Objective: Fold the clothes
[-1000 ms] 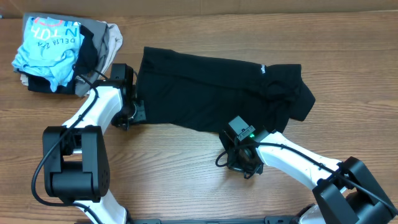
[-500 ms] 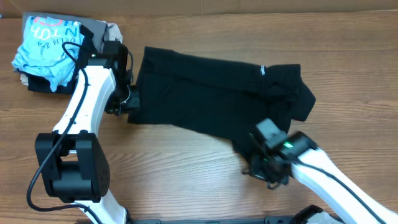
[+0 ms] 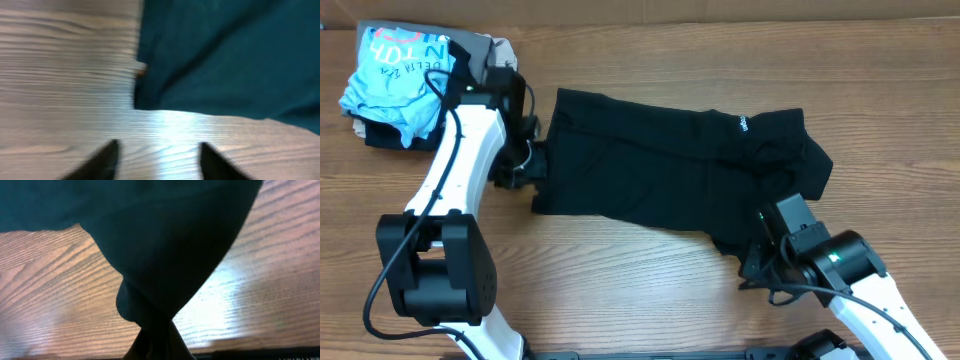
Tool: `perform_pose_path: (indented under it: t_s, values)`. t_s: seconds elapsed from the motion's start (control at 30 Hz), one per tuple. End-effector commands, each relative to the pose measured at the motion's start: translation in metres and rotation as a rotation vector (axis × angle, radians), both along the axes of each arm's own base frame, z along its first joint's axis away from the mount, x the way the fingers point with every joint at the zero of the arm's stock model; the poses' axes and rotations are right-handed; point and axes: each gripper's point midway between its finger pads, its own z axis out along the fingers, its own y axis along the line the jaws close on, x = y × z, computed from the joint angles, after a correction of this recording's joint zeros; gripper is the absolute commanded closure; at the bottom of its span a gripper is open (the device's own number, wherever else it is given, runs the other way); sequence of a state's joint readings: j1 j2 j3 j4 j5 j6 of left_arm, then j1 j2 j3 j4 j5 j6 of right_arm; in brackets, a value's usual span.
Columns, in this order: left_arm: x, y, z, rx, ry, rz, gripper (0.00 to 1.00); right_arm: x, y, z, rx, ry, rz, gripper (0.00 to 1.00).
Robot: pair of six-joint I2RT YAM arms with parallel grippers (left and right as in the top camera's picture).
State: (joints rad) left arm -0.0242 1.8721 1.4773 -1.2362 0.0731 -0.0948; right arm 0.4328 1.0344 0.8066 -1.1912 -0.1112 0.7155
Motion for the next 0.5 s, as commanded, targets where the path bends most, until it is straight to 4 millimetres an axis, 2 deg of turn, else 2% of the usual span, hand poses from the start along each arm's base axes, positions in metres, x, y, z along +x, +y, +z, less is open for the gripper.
perform_pose_path:
  t_s: [0.0,0.13,0.23,0.33,0.47]
  values:
    - [-0.023,-0.028,-0.025,-0.174,0.073,0.001,0.34,0.011,0.002,0.003,-0.009,-0.02,0.012,0.96]
    - [-0.033,-0.027,-0.052,-0.164,0.087,0.08,0.33,0.016,0.004,-0.002,-0.017,-0.015,0.033,0.96]
    - [-0.037,-0.015,-0.069,-0.086,0.085,0.182,0.41,0.017,0.005,-0.005,-0.023,-0.003,0.042,0.96]
    - [-0.035,-0.006,-0.079,-0.031,0.06,0.249,0.5,0.018,0.005,-0.007,-0.025,-0.003,0.051,0.96]
    - [-0.025,0.007,-0.083,0.041,0.01,0.291,0.49,0.019,0.006,-0.007,-0.023,-0.009,0.051,0.96]
